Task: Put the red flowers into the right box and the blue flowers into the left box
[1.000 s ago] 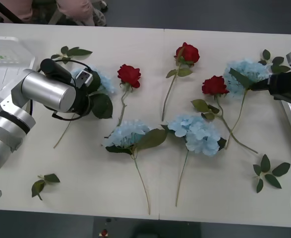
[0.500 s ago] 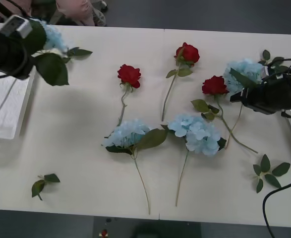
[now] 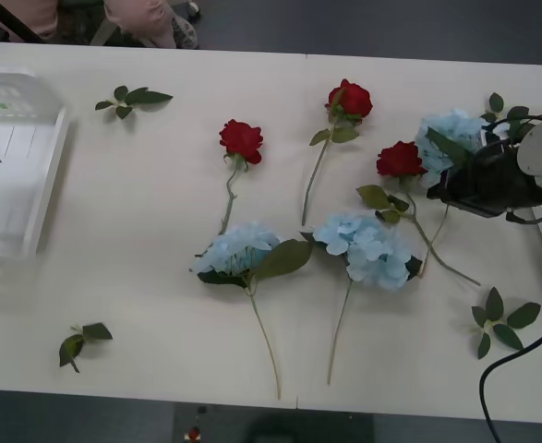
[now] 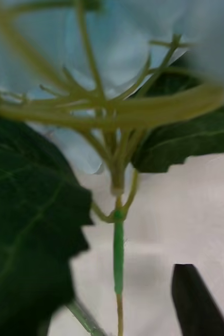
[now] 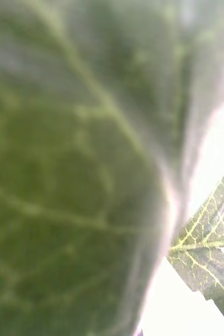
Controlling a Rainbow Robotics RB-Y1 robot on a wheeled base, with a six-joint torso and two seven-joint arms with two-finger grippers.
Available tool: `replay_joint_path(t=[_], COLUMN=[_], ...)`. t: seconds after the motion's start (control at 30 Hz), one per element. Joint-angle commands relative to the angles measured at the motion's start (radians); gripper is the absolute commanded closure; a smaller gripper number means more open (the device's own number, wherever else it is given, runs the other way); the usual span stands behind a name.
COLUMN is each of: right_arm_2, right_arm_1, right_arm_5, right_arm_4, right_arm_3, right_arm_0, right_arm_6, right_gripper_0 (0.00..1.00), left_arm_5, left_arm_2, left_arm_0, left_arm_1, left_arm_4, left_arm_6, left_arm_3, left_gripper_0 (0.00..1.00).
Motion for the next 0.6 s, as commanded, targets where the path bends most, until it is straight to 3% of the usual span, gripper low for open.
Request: replay_joint_path(t=[0.03,0.37,0.43,0.5,0.57,0.6], right_arm_2=[0.001,0.005,0.006,0.005,0.001,-0.009], right_arm_1=[-0.007,-0.008,-0.014,-0.025,-0.040,-0.051], right_arm_5=[-0.012,-0.012,-0.012,0.002,0.032,0.052], right_arm_4=[0.008,0.008,-0.006,-0.024,-0.055,-0.080], right_arm_3=[-0.023,-0.024,-0.033,-0.063,-0.112,-0.153], right_arm_0=[-0.009,-0.009,-0.009,-0.008,-0.006,-0.002], right_arm_6=[-0.032,-0.021,-0.017,-0.009,-0.001,0.003], right_gripper_0=[1.00,1.00,1.00,1.00,1.00,1.00], left_arm_5=[-0.100,-0.283,-0.287,-0.292,-0.301,-0.304], left_arm_2=[-0.008,-0.020,-0.024,-0.024,-0.024,-0.024], left_arm_0=[-0.003,-0.003,-0.003,-0.003,-0.003,-0.003], left_arm_1=[0.033,0.036,0.035,0.035,0.035,0.035], left_arm_4=[-0.023,-0.015,-0.012,-0.004,0.003,0.014], left_arm_6=[-0.034,-0.074,-0.080,-0.086,-0.091,-0.094], left_arm_3=[0.081,0.247,0.249,0.249,0.249,0.249], left_gripper_0=[1.00,0.99,0.89,0.73,0.52,0.36])
